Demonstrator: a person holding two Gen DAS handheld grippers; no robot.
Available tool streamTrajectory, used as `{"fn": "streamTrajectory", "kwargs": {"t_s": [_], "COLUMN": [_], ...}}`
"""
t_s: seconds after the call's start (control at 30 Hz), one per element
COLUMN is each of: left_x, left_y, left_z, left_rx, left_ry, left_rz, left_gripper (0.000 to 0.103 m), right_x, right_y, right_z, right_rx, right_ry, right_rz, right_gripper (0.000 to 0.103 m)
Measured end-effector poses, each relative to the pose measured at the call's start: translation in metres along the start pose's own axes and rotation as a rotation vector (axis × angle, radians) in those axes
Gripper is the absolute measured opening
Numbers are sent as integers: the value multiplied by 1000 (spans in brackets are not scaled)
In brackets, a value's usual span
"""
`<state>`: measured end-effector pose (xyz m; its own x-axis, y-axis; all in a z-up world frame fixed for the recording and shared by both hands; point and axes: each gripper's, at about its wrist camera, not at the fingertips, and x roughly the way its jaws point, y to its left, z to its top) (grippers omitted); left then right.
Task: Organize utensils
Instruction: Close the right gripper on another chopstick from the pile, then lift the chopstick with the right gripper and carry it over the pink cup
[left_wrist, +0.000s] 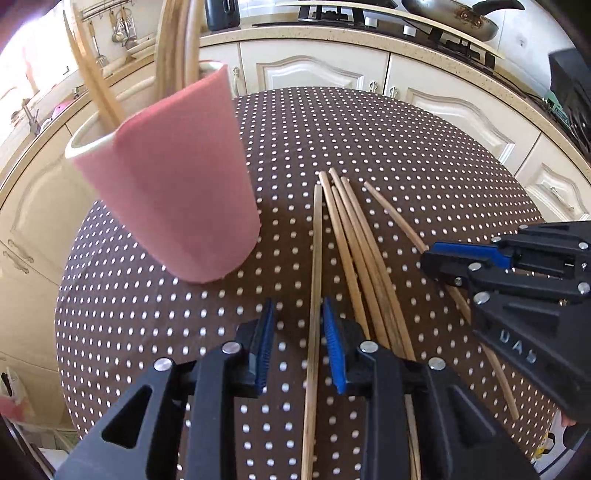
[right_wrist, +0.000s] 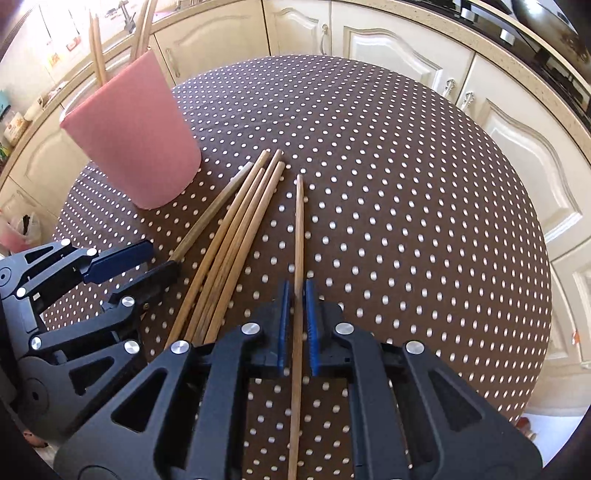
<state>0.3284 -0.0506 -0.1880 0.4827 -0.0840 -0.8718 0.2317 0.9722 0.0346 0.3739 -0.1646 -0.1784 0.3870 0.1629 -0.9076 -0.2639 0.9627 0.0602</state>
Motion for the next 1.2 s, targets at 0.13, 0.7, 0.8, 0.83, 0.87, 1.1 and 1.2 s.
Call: {"fn": "streamTrajectory", "kwargs": {"t_s": [0.13, 0.7, 0.8, 0.83, 0.87, 1.1, 1.2], "left_x": [7, -20, -45, -51, -58, -120, -144], "left_y": [-3, -5, -8, -8, -8, -3, 1], "left_z": [15, -4, -7, -7, -8, -16, -13], "left_rx": [0, -29, -26, -25, -25, -64, -85], "left_ry": [11, -122, -192, -211, -236, -424, -521], "left_rz": [-1, -69, -93, -95, -96, -125, -135], "left_gripper": [26, 5, 5, 5, 5, 5, 5], "right_x": [7, -14, -36, -44, -54, -112, -130], "right_y": [-1, -9, -11, -11, -11, 2, 4], "right_z": [16, -8, -15, -17, -18, -28, -25], "right_rx": [-22, 19, 37, 36, 38, 19, 14], "right_ry": [41, -68, -134, -159, -188, -378, -452], "right_rz": [-8, 107, 151, 168, 180, 245, 269], "right_gripper": [10, 5, 5, 5, 5, 5, 5]}}
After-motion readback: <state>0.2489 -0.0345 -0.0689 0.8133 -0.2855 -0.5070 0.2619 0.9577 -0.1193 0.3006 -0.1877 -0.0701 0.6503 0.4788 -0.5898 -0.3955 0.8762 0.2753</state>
